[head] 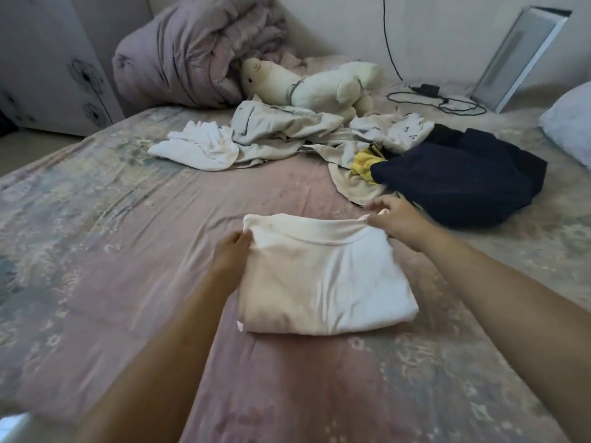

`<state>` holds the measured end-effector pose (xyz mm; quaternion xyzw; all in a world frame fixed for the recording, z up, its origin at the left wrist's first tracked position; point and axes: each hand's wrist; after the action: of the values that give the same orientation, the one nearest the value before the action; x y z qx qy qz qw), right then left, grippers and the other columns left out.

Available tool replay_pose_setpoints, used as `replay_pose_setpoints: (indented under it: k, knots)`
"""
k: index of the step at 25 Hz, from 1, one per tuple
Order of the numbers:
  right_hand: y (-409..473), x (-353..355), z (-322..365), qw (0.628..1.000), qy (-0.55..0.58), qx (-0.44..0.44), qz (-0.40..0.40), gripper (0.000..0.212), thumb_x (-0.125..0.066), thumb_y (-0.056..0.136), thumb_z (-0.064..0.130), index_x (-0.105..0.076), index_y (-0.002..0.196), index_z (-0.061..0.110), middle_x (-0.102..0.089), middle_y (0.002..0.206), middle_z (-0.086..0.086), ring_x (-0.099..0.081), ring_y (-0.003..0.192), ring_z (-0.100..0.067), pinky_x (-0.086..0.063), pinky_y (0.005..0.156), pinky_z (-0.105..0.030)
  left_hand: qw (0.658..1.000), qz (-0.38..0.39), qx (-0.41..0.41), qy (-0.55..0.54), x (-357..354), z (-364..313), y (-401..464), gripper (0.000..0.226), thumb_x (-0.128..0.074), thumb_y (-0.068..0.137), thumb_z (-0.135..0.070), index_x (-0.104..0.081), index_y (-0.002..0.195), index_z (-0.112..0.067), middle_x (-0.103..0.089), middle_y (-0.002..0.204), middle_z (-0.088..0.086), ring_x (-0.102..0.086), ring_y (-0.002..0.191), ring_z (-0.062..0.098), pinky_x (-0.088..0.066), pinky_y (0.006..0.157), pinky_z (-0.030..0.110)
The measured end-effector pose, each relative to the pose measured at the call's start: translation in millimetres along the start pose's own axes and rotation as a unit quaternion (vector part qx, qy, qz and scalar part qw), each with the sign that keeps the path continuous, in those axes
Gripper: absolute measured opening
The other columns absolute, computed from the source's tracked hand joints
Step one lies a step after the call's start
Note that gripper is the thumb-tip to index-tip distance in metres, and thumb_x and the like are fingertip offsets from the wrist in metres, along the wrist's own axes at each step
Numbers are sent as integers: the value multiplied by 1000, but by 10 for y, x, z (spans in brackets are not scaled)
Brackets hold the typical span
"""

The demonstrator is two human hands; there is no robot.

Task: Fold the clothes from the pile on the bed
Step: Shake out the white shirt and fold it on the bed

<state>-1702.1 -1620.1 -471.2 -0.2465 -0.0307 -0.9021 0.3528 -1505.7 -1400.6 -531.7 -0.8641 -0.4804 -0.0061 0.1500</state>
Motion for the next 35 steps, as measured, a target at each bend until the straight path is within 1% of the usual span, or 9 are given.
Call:
replay_pose_setpoints:
  k: [5, 12, 17, 20, 22, 24, 27, 30, 35]
  knots:
    - [334, -281, -516, 980, 18, -168, -106, 75, -75, 79, 32, -39, 138, 2, -47, 138, -14, -51, 119, -30, -46, 90, -32, 983, -49, 28, 173, -150, 41, 378, 32, -49, 96, -29, -65, 97, -1, -60, 91, 17, -57, 85, 27, -36, 67, 26]
    - [355, -414, -450, 977, -103, -80, -167, 37, -46, 97, 34, -40, 67, 13, -49, 72, -3, -49, 79, -24, -33, 67, -32, 960, -162, -105, 201, -292, 23, 246, 32, -37, 100, -30, -52, 101, -2, -55, 91, 7, -51, 85, 27, -30, 68, 30]
    - [406, -547, -722, 960, -223, -89, -144, 28, -47, 96, 31, -54, 100, 4, -60, 102, -15, -56, 101, -35, -37, 74, -35, 946, -143, -28, 289, -261, 168, 313, 35, -40, 98, -27, -42, 121, -2, -53, 122, 20, -54, 107, 37, -37, 76, 37]
    - [280, -716, -640, 899, -373, 109, -203, 39, -53, 92, 22, -50, 126, 2, -52, 127, -23, -48, 116, -42, -42, 93, -48, 838, -147, -243, 467, -386, 112, 236, 49, -45, 97, -26, -35, 140, -7, -40, 141, 22, -43, 126, 41, -40, 94, 48]
    - [115, -887, -487, 861, -433, 245, -104, 54, -39, 94, 36, -35, 144, 14, -29, 151, -18, -27, 138, -40, -25, 108, -56, 729, -62, -402, 551, -517, 215, 165, 54, -34, 97, -41, -33, 145, -17, -35, 149, 18, -35, 135, 40, -31, 104, 57]
    - [-15, -1015, -525, 851, -486, 192, 47, 58, -15, 96, 56, -3, 150, 36, 9, 159, 2, 12, 145, -27, 5, 110, -60, 673, 33, -363, 643, -595, 369, 66, 66, -2, 92, -58, -11, 149, -27, -13, 157, 11, -15, 143, 36, -17, 108, 65]
    - [-21, -1058, -835, 840, -527, 89, 91, 68, 8, 80, 72, 14, 143, 49, 19, 157, 10, 23, 142, -25, 14, 105, -66, 663, 92, -243, 702, -598, 607, 29, 79, 24, 69, -61, 22, 143, -33, 19, 157, 3, 17, 143, 34, 5, 107, 67]
    - [-12, -1058, -813, 838, -531, 100, 78, 82, 20, 66, 71, 14, 144, 48, 16, 158, 9, 20, 144, -25, 11, 105, -66, 675, 86, -254, 687, -581, 578, 41, 82, 22, 69, -61, 16, 147, -34, 16, 158, 4, 14, 144, 33, 5, 108, 66]
    - [-92, -945, -823, 835, -543, 79, 36, 75, 10, 81, 66, 4, 150, 35, 9, 159, 0, 12, 146, -20, 4, 113, -58, 687, 61, -325, 647, -519, 605, -59, 67, -8, 95, -54, -37, 143, -17, -40, 145, 19, -40, 132, 37, -23, 107, 60]
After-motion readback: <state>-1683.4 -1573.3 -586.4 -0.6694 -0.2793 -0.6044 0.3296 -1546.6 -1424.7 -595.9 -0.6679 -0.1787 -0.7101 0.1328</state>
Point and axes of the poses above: each hand's wrist, its own y-axis towards the middle knuckle, its own x-axis out of the back of the hand, z = x × y
